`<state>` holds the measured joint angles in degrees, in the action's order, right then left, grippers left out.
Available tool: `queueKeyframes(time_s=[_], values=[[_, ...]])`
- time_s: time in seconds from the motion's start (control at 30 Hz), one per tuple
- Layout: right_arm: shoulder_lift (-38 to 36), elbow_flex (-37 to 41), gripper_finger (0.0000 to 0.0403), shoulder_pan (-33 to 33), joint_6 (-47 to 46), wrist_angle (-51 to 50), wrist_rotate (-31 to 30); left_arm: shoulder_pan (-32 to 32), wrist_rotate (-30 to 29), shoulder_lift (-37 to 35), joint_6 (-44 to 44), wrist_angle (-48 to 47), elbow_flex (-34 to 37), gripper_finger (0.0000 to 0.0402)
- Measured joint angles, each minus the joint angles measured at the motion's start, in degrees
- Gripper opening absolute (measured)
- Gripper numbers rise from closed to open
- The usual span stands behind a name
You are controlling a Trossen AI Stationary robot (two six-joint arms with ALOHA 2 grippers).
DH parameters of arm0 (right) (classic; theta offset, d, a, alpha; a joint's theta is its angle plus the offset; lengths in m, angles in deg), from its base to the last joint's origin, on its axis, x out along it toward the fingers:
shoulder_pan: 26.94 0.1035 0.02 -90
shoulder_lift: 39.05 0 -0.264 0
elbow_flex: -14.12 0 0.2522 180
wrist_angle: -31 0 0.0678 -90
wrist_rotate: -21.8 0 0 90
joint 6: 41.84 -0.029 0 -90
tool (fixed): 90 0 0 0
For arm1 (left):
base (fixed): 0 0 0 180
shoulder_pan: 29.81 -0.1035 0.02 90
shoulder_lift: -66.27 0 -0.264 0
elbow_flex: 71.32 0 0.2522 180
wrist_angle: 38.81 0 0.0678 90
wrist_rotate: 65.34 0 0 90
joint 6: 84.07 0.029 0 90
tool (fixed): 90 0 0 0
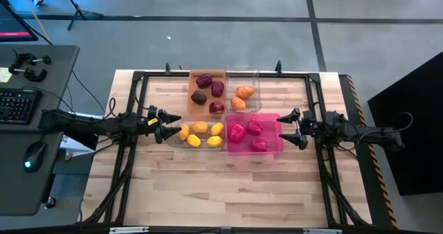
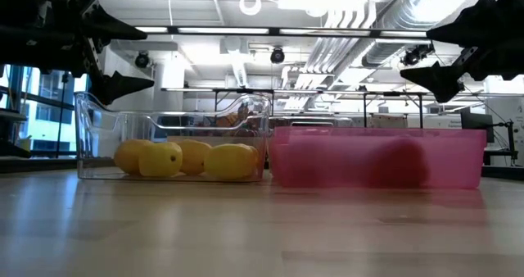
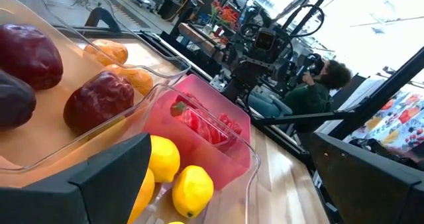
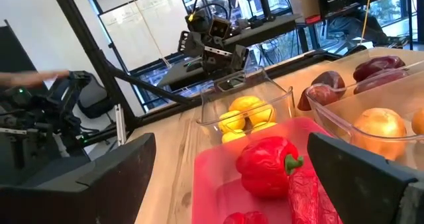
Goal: Sort produce into baskets
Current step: Return to Home Position
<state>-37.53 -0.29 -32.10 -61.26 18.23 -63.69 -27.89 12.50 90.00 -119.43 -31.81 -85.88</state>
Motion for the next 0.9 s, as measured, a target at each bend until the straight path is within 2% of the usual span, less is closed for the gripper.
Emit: queueKeyframes(time_s=[0.13,0.5,0.67,0.9], values=[[-1.29,0.04,0.0383,0.61,-0.02,0.17,-0.40,0.00,0.00,-1.30,-0.02,-1.69,-0.01,0.0399],[-0.79,0.07,0.0383,0.82,-0.02,0.42,-0.35,-0.04,0.00,-22.84,-0.01,-10.20,0.00,0.0399],[-0.80,0.09,0.0383,0.82,-0.02,0.44,-0.34,0.16,-0.04,-23.47,0.01,-6.60,0.07,0.0399],[-0.79,0.09,0.0383,0.82,-0.02,0.39,-0.43,0.13,0.17,-23.54,-0.02,-8.50,0.07,0.0399]])
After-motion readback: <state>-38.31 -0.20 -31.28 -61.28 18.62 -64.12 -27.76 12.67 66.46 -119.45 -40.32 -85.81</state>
